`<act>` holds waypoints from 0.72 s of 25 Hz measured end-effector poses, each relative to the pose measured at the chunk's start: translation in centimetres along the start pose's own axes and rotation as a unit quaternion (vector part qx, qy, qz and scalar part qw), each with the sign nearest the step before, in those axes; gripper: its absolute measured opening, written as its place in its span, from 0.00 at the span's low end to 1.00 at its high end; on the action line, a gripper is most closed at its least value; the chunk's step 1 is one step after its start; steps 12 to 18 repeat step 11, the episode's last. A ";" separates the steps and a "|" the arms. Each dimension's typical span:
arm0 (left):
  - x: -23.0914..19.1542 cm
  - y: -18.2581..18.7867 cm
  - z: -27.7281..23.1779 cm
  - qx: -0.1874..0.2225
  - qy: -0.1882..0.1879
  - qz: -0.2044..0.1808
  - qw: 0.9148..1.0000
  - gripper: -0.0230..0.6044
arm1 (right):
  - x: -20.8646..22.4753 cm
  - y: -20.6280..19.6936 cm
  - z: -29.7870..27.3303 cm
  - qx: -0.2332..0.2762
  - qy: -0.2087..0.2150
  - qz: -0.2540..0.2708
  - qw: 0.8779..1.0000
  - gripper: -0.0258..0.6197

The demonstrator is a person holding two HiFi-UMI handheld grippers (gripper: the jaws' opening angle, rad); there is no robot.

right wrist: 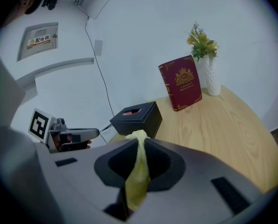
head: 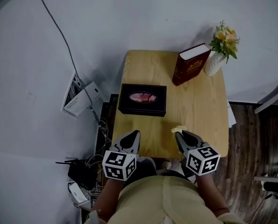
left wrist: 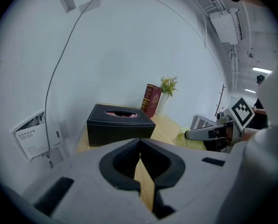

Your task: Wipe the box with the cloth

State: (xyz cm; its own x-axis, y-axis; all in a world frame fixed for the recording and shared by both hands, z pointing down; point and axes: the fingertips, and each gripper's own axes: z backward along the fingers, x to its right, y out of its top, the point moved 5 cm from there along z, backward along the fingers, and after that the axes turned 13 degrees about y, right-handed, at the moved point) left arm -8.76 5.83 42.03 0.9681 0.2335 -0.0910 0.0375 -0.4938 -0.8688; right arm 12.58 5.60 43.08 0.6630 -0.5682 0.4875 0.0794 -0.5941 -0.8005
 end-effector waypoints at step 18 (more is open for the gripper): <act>-0.7 -0.3 -0.1 -0.011 0.007 -0.005 1.000 0.07 | -0.4 -0.6 -1.0 -0.005 0.015 -0.009 1.000 0.12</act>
